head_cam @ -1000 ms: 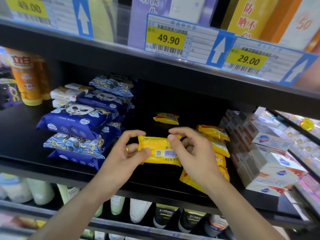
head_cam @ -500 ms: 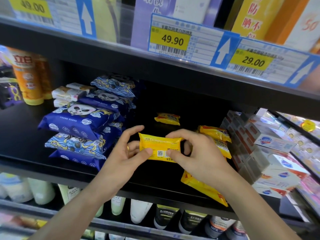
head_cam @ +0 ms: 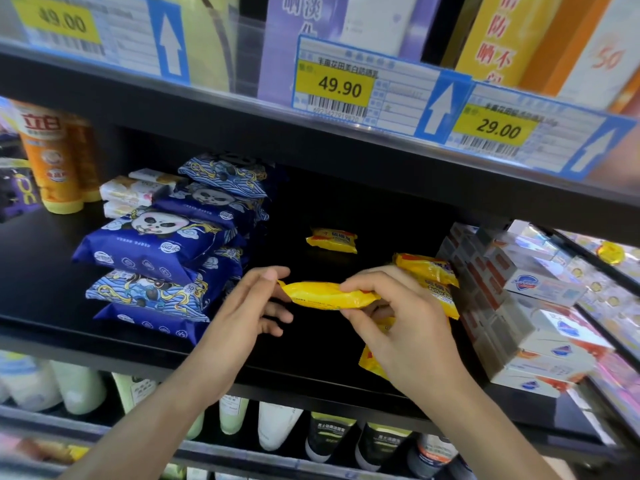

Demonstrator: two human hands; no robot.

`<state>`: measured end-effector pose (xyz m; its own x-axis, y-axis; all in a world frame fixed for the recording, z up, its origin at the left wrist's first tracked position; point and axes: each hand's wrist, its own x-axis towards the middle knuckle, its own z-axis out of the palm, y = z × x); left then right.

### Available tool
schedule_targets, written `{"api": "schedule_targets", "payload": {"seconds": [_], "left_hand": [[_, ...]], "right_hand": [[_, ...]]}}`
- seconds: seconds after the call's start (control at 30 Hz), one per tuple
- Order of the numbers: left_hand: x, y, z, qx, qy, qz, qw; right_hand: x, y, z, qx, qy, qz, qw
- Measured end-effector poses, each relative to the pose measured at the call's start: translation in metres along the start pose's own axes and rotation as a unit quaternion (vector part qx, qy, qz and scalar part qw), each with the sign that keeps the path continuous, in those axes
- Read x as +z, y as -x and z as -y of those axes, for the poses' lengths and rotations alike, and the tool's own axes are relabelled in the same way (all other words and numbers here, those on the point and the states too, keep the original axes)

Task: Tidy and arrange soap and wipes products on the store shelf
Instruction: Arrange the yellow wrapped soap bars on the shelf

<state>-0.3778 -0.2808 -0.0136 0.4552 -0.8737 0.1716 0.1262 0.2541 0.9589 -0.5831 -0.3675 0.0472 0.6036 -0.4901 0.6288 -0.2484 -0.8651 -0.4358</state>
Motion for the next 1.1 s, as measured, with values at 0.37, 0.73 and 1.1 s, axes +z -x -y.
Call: {"api": "schedule_targets", "payload": {"seconds": [0.37,0.73,1.1], "left_hand": [[0.003,0.002,-0.005,-0.021,-0.005,0.018,1.0],[0.002,0.004,-0.007,-0.033,0.021,0.013,0.999],[0.002,0.007,-0.007,-0.011,-0.029,0.059,0.998]], "right_hand": [[0.012,0.011,0.007,-0.036,0.053,-0.03,0.998],[0.005,0.018,0.008,-0.019,0.143,0.077,0.987],[0.003,-0.003,0.02,-0.058,0.244,0.115,0.961]]}}
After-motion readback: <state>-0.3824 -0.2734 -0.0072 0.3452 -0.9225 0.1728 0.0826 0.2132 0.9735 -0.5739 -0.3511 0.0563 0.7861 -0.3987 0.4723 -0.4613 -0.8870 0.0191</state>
